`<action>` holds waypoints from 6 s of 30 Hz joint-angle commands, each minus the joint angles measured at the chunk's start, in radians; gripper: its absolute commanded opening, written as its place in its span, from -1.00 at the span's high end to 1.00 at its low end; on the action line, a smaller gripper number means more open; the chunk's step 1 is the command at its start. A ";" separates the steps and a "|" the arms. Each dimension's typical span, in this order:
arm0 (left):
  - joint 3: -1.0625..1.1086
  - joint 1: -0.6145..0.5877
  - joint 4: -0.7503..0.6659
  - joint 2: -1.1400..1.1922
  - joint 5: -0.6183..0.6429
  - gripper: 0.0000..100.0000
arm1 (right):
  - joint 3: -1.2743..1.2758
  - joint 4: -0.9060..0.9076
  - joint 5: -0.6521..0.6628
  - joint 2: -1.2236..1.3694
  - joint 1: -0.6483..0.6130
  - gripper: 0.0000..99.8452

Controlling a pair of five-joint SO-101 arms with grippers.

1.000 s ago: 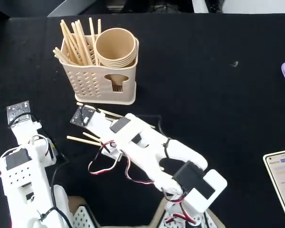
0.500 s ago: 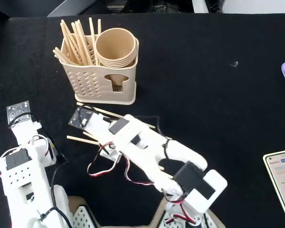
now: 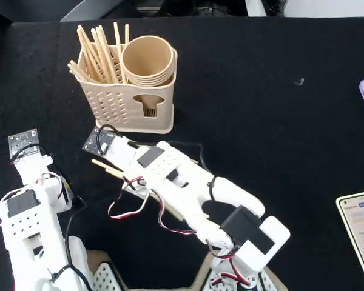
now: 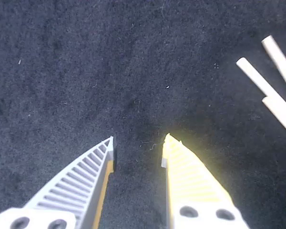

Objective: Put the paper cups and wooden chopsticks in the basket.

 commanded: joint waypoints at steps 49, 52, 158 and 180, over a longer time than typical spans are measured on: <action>-0.007 0.008 -0.020 -0.009 0.005 0.65 | -0.133 0.037 -0.020 0.136 0.000 0.77; -0.007 0.007 -0.020 -0.009 0.005 0.65 | -0.151 0.043 -0.020 0.159 0.000 0.77; 0.030 0.013 -0.069 -0.009 0.005 0.65 | -1.155 -0.057 -0.253 0.105 0.153 0.59; 0.019 0.147 -0.020 -0.009 -0.046 0.64 | -0.532 0.855 -0.063 -0.622 0.400 0.72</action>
